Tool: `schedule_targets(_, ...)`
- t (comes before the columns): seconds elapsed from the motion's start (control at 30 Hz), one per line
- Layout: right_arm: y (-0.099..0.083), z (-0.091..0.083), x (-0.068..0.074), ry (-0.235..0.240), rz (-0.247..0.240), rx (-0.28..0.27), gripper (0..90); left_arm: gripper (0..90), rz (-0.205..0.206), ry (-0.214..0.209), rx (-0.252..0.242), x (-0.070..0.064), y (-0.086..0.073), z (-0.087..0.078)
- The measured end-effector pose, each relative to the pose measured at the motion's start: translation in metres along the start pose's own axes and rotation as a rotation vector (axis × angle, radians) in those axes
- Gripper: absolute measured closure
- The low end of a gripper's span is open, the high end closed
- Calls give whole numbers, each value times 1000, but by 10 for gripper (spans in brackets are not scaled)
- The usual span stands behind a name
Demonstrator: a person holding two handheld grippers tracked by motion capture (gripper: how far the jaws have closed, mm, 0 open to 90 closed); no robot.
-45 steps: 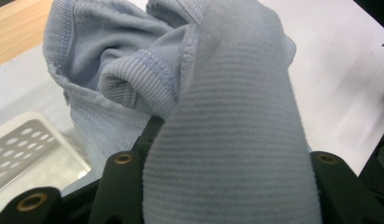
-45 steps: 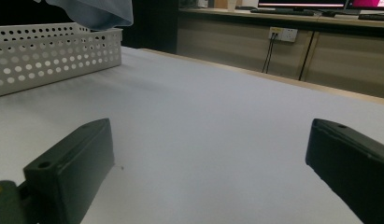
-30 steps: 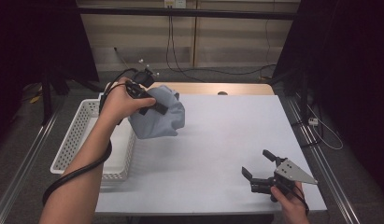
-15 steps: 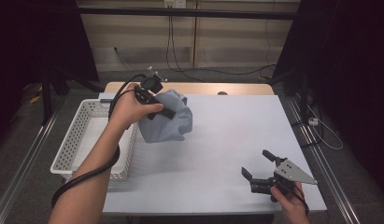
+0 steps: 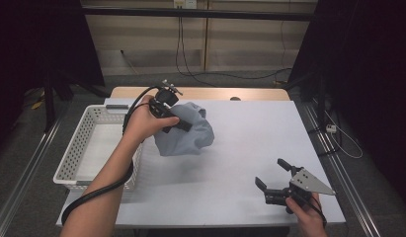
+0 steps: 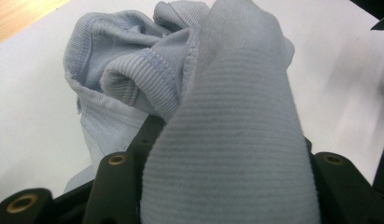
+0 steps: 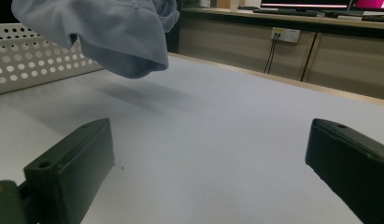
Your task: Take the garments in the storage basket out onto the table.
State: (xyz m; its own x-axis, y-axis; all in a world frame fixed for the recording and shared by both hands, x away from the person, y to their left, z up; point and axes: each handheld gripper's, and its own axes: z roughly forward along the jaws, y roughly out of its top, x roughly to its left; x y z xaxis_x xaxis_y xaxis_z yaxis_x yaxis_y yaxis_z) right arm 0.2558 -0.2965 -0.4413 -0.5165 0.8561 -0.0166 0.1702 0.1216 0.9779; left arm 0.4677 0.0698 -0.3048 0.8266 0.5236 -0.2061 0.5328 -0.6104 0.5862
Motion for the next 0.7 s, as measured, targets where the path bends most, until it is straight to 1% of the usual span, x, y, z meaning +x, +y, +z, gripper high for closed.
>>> schedule_targets(0.13, 0, 0, 0, 0, 0, 0, 6, 474, 8, -11, 2, -1, -2, 7)
schedule_targets(0.2, 0, 0, 0, 0, -1, 1, 6, 469, 2, -15, -11, -3, -4, 10)
schedule_targets(0.27, 0, 0, 0, 0, -1, 1, 6, 465, 11, -15, -13, -4, -5, 13)
schedule_targets(0.33, 0, 0, 0, 0, -1, 1, 6, 460, 29, -17, -13, -4, -6, 16)
schedule_targets(0.37, 0, 0, 0, -1, -1, 1, 6, 458, 15, -17, -28, -6, -7, 18)
schedule_targets(0.43, 0, 0, 0, 1, -1, 1, 6, 452, 42, -25, -10, -6, -8, 20)
schedule_targets(0.47, 0, 0, 0, 1, -1, 1, 6, 452, 37, -31, -15, -6, -8, 21)
schedule_targets(0.53, 0, 0, 0, 0, -3, 1, 6, 457, 49, -22, -10, -7, -9, 23)
schedule_targets(0.63, 0, 0, 0, 1, -5, 0, 6, 457, 43, -33, -11, -7, -10, 27)
schedule_targets(0.67, 0, 0, 0, 2, -3, 0, 6, 457, 30, -30, -21, -8, -11, 28)
schedule_targets(0.7, 0, 0, 0, 2, -5, 0, 6, 457, 46, -31, -13, -8, -11, 29)
